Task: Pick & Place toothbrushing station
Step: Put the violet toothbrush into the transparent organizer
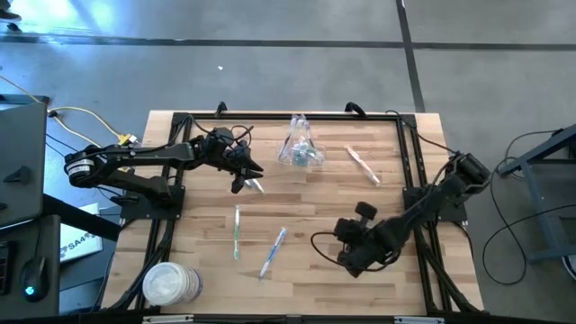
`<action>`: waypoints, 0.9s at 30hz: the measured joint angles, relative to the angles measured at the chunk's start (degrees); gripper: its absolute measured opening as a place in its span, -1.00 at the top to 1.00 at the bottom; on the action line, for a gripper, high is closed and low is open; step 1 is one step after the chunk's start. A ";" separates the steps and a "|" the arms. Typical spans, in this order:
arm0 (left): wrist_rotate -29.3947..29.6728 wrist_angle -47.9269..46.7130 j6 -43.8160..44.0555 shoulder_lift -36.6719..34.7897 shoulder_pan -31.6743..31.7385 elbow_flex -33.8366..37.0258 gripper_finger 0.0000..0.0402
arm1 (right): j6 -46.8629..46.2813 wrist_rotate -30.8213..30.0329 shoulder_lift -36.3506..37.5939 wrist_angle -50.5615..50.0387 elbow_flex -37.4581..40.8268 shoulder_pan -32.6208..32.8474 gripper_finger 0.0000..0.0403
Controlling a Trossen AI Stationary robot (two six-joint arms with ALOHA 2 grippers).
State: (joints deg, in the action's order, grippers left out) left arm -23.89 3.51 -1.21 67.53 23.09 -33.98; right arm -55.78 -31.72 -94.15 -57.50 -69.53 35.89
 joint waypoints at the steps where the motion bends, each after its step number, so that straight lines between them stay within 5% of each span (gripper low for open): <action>1: -0.03 0.02 0.00 0.00 0.00 0.00 0.48 | 2.11 -3.31 1.04 1.15 0.03 0.04 0.98; 8: -0.07 -0.06 0.00 -0.02 0.00 0.00 0.48 | 10.01 -27.53 8.67 1.62 -0.05 -0.05 0.98; 14: -0.08 -0.11 0.00 -0.02 0.00 0.00 0.48 | 16.58 -35.44 14.68 2.61 2.85 -0.74 0.98; 21: -0.10 -0.04 -0.01 -0.04 0.00 0.00 0.48 | 17.92 -38.47 24.31 11.31 14.50 -5.29 0.98; 27: -0.12 0.38 -0.02 -0.04 0.00 0.00 0.48 | 36.24 -28.74 32.01 42.99 26.74 -14.18 0.98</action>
State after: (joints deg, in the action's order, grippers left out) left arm -24.01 3.89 -1.23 67.48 23.09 -33.98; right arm -19.54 -60.46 -62.14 -14.51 -42.79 21.72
